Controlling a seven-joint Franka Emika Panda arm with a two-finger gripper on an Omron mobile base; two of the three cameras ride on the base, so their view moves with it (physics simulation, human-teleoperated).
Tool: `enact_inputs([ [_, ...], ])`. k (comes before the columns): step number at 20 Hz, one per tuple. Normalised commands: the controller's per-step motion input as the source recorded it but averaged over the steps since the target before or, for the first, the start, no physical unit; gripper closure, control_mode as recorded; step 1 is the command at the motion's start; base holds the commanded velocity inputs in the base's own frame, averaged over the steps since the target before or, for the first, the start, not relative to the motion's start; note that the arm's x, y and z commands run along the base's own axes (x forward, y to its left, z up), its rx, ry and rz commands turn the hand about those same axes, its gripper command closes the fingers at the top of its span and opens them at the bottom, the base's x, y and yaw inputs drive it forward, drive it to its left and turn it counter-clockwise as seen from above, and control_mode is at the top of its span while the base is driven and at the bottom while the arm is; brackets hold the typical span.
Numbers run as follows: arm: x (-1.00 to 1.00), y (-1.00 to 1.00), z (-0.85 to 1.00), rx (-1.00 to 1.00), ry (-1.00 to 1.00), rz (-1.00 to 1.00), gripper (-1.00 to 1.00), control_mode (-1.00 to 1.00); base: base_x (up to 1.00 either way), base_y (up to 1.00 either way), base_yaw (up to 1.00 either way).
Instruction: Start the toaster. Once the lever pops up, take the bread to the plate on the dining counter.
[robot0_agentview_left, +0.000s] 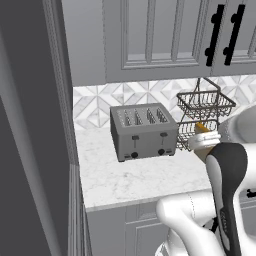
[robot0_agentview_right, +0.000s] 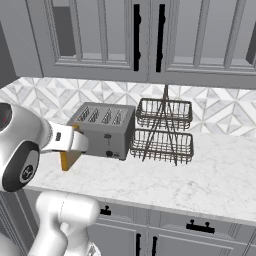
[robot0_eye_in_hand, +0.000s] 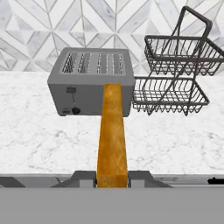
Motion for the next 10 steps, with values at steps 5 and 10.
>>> enact_inputs([
  [5,0.0,0.0,0.0,0.0,0.0,0.0,1.0,1.0,-0.82,-0.53,-0.04],
  [10,0.0,0.0,0.0,0.0,0.0,0.0,1.0,1.0,-0.77,-0.31,-0.66],
])
